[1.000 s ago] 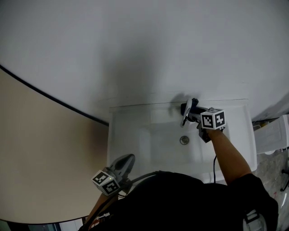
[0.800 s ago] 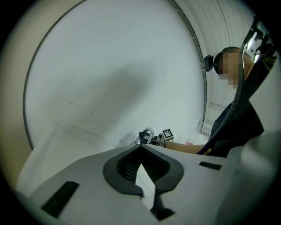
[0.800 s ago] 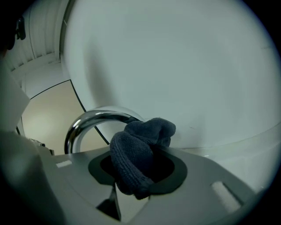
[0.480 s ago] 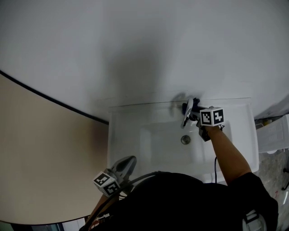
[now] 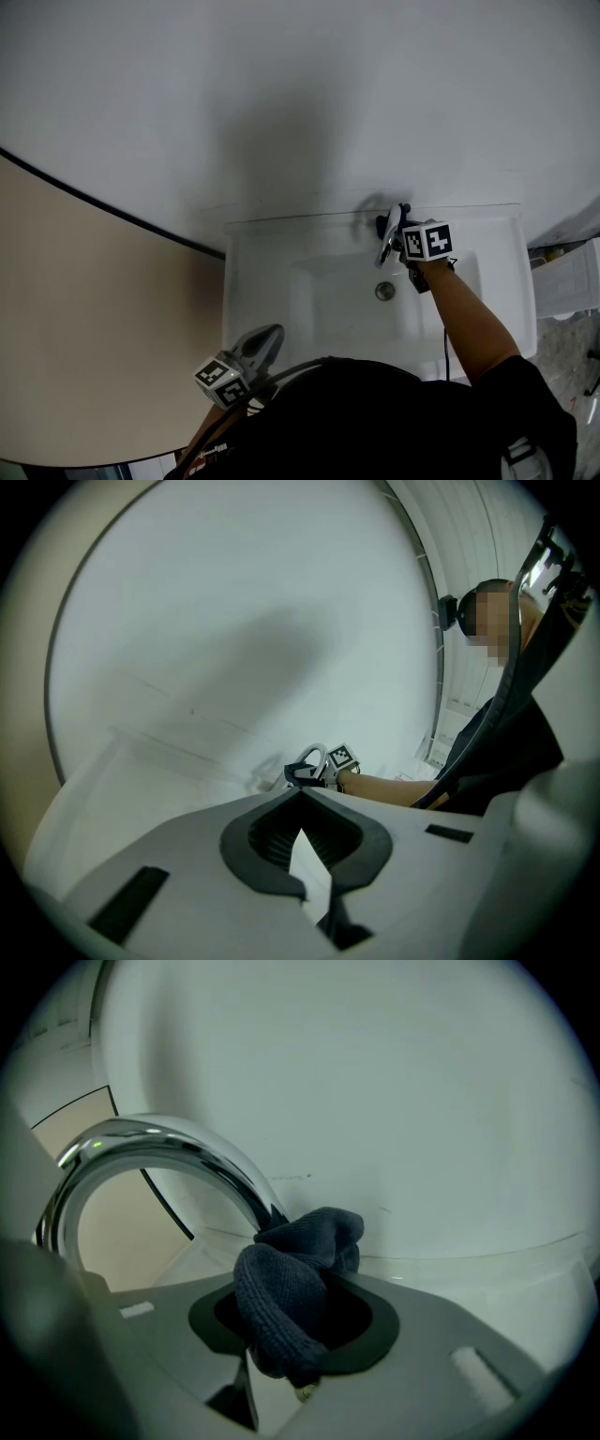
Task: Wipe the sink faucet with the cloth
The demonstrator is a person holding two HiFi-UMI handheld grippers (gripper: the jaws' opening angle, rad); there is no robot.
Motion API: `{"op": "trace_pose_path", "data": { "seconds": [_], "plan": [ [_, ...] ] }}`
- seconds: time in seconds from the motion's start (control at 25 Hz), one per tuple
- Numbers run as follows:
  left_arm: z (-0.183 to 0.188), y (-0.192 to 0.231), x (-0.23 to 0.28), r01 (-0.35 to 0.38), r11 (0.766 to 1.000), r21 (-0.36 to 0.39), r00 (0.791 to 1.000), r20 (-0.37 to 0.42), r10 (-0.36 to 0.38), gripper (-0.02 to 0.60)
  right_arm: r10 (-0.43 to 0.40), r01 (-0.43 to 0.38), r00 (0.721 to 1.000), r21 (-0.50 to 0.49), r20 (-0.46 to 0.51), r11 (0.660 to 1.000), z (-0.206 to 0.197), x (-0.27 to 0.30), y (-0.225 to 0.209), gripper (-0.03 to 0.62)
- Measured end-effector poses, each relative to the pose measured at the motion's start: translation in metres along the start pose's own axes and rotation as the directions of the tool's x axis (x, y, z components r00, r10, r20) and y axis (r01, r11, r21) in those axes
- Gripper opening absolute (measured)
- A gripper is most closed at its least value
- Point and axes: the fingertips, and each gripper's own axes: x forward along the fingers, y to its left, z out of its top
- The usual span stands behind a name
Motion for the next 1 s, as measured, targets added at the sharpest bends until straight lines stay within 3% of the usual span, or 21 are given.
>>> {"op": "trace_pose_path", "data": {
  "seconds": [0.28, 0.48, 0.76, 1.0],
  "plan": [
    [0.004, 0.004, -0.005, -0.024, 1.000, 0.018, 1.000, 0.018, 0.024, -0.009, 0.053, -0.051, 0.985, -0.015, 0.167, 0.999, 0.021, -0.021, 0.013, 0.138],
    [0.003, 0.003, -0.006, -0.014, 1.000, 0.027, 1.000, 0.025, 0.014, -0.009, 0.120, -0.082, 0.952, -0.143, 0.283, 0.986, 0.040, -0.045, 0.026, 0.138],
    [0.006, -0.004, -0.006, -0.010, 0.999, 0.047, 1.000, 0.027, 0.008, -0.009, 0.203, -0.089, 0.916, -0.318, 0.346, 0.944, 0.049, -0.066, 0.038, 0.135],
    [0.006, -0.006, -0.011, -0.014, 0.999, 0.044, 0.999, 0.038, 0.012, -0.009, 0.295, -0.133, 0.891, -0.423, 0.345, 0.896, 0.044, -0.081, 0.054, 0.132]
  ]
}}
